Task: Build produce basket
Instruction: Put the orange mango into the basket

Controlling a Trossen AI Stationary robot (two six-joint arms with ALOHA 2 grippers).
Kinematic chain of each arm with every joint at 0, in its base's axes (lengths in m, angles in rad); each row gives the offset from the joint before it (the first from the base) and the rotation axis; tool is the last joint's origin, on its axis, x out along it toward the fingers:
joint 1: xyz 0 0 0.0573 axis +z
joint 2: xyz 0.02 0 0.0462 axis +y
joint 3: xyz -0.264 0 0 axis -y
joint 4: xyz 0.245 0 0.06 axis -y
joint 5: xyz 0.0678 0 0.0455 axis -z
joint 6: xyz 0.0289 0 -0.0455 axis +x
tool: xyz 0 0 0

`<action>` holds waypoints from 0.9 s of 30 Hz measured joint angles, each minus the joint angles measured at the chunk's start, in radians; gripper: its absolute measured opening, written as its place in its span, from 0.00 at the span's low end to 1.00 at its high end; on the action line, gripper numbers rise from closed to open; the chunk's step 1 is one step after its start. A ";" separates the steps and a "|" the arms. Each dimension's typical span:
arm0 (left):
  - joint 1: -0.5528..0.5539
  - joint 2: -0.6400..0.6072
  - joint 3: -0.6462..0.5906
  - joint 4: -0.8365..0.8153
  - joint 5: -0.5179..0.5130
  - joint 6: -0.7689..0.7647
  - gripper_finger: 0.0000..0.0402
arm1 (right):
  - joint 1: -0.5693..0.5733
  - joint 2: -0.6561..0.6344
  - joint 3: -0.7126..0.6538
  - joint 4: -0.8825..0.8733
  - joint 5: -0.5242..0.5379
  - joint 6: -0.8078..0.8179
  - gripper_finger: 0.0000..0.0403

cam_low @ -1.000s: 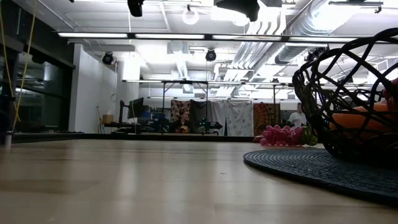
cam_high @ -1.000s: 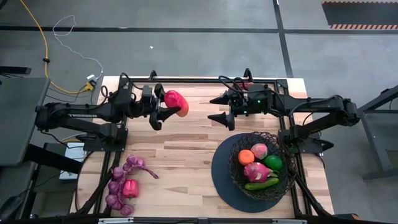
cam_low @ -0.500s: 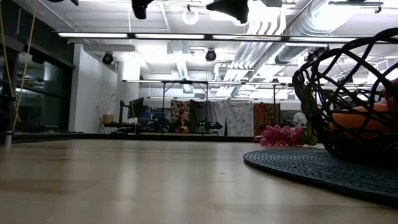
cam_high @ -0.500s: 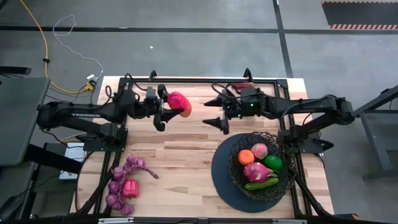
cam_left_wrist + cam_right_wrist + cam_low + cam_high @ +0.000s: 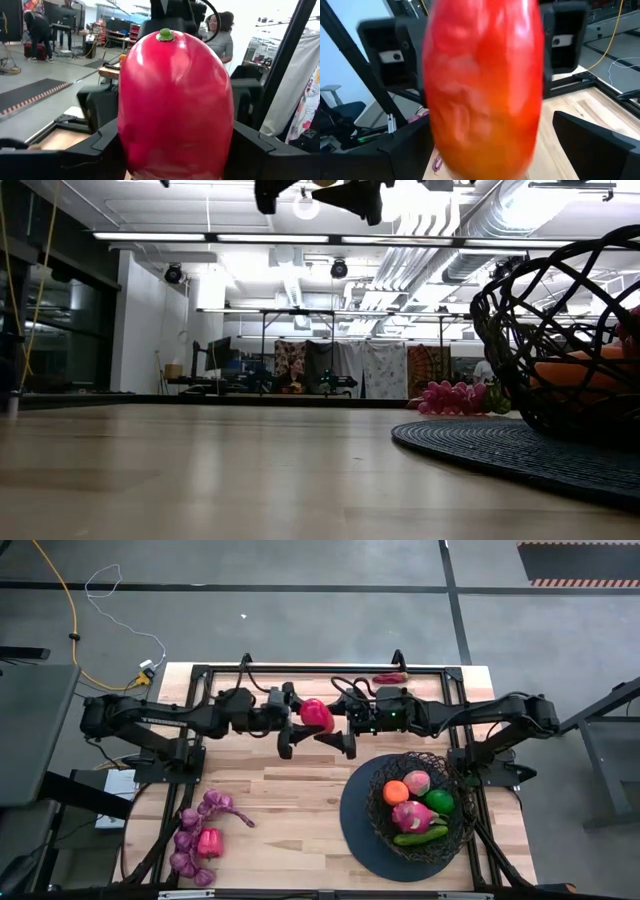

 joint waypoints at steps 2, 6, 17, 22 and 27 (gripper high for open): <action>-0.006 0.020 0.016 0.004 0.000 0.006 0.58 | 0.005 0.000 0.000 -0.006 -0.002 -0.006 0.94; -0.007 0.035 0.025 0.001 0.000 0.006 0.58 | 0.006 0.000 0.000 -0.031 -0.013 -0.005 0.92; -0.002 0.037 0.026 -0.010 0.015 0.005 0.68 | 0.006 0.000 0.000 -0.036 -0.021 -0.006 0.62; -0.002 0.037 0.026 -0.038 0.019 -0.017 0.80 | 0.004 0.000 0.000 -0.039 -0.020 -0.015 0.48; 0.017 -0.018 0.026 -0.137 0.081 0.004 0.88 | -0.002 -0.045 0.000 -0.107 -0.020 -0.053 0.48</action>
